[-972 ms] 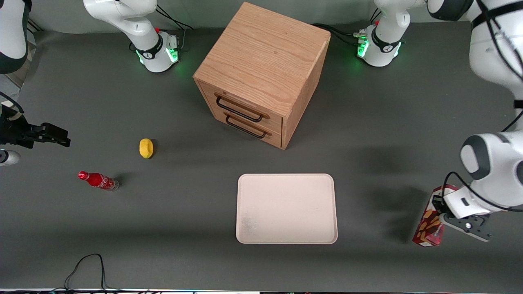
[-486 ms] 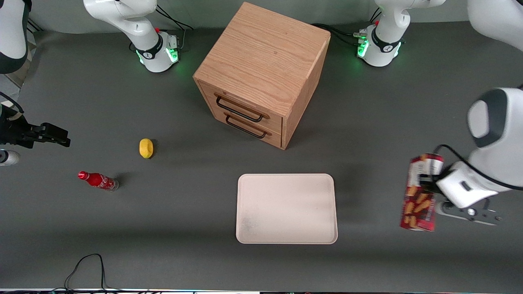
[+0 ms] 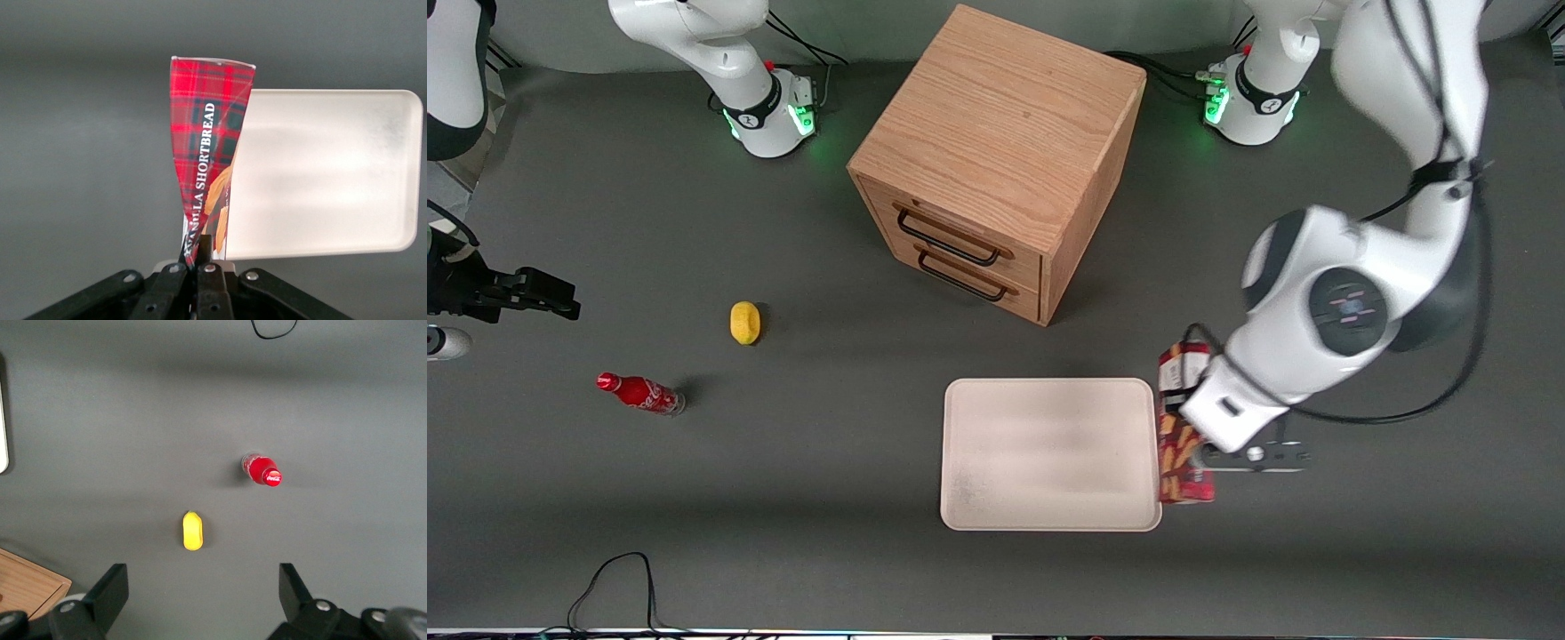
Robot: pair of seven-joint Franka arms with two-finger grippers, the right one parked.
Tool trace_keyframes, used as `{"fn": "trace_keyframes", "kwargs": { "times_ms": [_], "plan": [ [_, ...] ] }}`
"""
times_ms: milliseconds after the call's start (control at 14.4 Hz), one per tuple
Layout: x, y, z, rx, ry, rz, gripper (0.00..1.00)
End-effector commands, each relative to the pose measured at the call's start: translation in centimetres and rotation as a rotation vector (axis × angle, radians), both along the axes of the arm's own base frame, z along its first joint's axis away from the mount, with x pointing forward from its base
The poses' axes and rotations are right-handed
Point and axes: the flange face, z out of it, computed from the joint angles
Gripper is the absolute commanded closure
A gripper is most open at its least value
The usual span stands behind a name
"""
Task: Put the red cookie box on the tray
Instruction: 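Carry the held box with the left gripper over the cream tray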
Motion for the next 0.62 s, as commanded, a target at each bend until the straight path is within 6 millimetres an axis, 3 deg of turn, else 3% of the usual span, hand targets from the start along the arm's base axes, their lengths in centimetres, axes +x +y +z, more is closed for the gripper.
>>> {"fn": "trace_keyframes", "kwargs": {
  "times_ms": [0,208,417,486,556],
  "plan": [
    [0.5,-1.8,-6.2,0.009,-0.036,0.057,1.0],
    [0.9,-2.2,-11.4,0.009,-0.027,0.078,1.0],
    [1.0,-2.0,-13.3,0.028,-0.038,0.075,1.0],
    [1.0,-2.0,-13.3,0.03,-0.038,0.071,0.75],
    [0.9,-2.0,-13.2,0.046,-0.056,0.045,0.03]
  ]
}}
